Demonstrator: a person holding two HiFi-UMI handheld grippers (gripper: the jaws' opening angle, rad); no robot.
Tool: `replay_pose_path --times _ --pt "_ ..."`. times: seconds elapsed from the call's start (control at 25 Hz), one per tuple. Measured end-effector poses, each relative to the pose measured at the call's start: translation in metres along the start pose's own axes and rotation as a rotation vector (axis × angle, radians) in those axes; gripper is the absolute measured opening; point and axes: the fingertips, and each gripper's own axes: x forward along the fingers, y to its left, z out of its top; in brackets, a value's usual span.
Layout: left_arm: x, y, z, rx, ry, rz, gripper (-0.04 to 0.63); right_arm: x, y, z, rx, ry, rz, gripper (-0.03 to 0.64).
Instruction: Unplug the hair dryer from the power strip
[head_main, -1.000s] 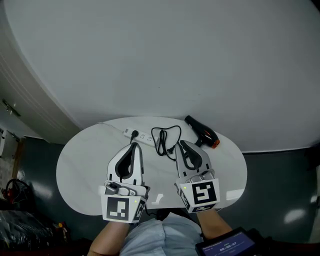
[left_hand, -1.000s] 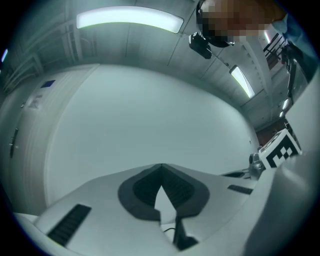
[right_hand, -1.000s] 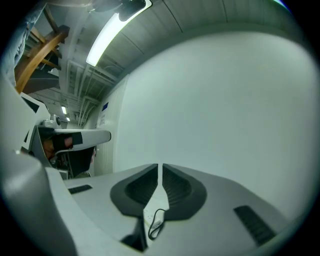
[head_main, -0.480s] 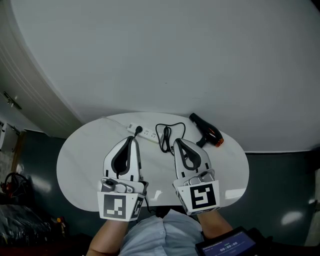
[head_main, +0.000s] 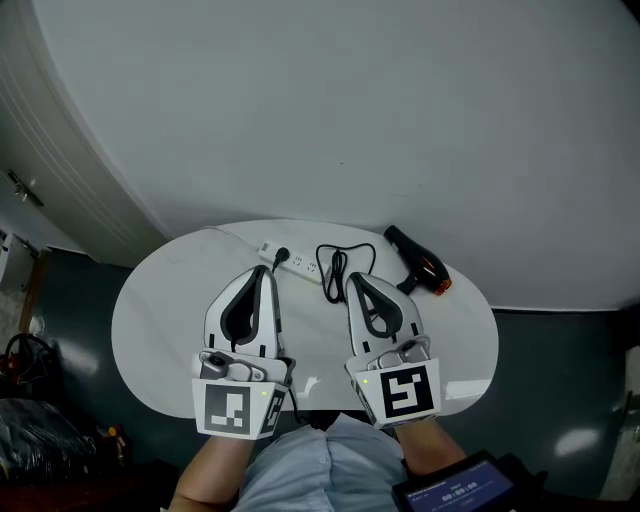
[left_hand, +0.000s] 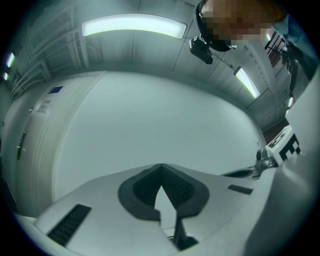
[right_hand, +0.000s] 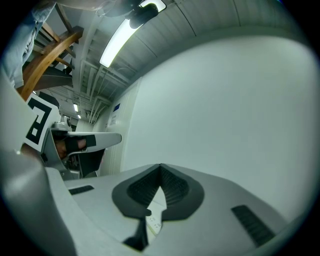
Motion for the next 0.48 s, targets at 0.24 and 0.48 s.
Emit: replay_pose_path --times 0.24,0.48 --pt "-0.0008 0.0029 0.0014 0.002 0.000 0.010 -0.002 0.0033 0.0014 0.0001 -0.002 0.004 0.010 0.000" --pt "-0.0002 0.0026 -0.0015 -0.001 0.004 0.015 -0.002 0.0045 0.0015 -0.0005 -0.004 -0.001 0.015 0.000"
